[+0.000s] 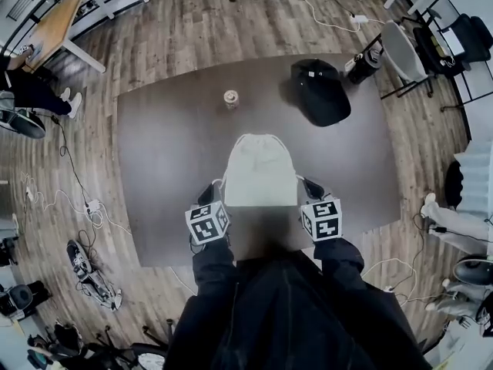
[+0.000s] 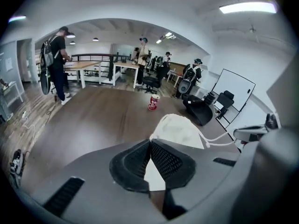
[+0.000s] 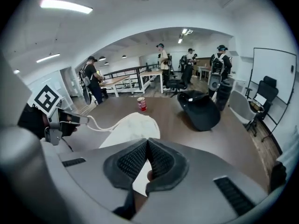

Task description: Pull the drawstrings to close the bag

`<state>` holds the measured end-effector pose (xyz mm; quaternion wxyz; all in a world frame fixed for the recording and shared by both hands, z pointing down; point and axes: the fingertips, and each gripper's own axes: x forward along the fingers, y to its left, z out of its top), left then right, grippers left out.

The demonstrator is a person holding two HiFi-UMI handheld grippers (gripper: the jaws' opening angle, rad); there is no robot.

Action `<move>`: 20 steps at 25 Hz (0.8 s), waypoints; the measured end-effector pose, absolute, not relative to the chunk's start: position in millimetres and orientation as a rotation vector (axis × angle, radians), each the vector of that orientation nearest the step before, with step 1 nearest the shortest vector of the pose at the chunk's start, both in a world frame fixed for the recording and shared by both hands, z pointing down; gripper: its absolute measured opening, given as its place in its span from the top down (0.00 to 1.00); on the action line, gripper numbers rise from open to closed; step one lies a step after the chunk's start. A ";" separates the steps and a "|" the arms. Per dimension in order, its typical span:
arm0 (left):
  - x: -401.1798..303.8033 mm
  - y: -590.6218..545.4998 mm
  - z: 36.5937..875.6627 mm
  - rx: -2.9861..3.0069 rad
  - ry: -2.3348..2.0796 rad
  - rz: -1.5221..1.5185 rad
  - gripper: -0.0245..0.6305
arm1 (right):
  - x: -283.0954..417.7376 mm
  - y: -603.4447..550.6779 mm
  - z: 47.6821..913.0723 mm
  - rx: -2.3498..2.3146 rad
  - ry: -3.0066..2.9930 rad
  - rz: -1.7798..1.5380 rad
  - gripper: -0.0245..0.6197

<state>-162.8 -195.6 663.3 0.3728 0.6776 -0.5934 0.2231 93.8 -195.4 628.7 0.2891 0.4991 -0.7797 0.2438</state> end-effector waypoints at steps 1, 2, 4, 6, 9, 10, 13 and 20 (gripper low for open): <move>-155.2 -191.9 672.2 1.740 -1.488 0.588 0.91 | 83.1 -191.4 636.5 1.295 -2.095 0.664 0.93; -148.3 -188.2 680.6 1.743 -1.460 0.605 0.91 | 74.4 -187.5 644.0 1.262 -2.103 0.677 0.93; -137.3 -180.1 696.3 1.737 -1.412 0.640 0.91 | 62.8 -179.5 659.5 1.210 -2.103 0.709 0.93; -129.4 -171.5 709.8 1.724 -1.376 0.663 0.91 | 56.9 -170.6 676.3 1.173 -2.091 0.748 0.93; -119.4 -162.4 721.7 1.731 -1.340 0.672 0.91 | 52.5 -157.5 697.7 1.118 -2.078 0.789 0.93; -117.2 -159.8 723.6 1.738 -1.332 0.671 0.91 | 51.4 -153.3 702.4 1.105 -2.076 0.796 0.93; -113.8 -152.0 725.9 1.753 -1.317 0.666 0.91 | 48.3 -140.5 711.7 1.075 -2.074 0.833 0.90; -110.9 -124.2 723.4 1.731 -1.318 0.673 0.73 | 55.9 -109.9 718.9 1.018 -2.068 0.903 0.64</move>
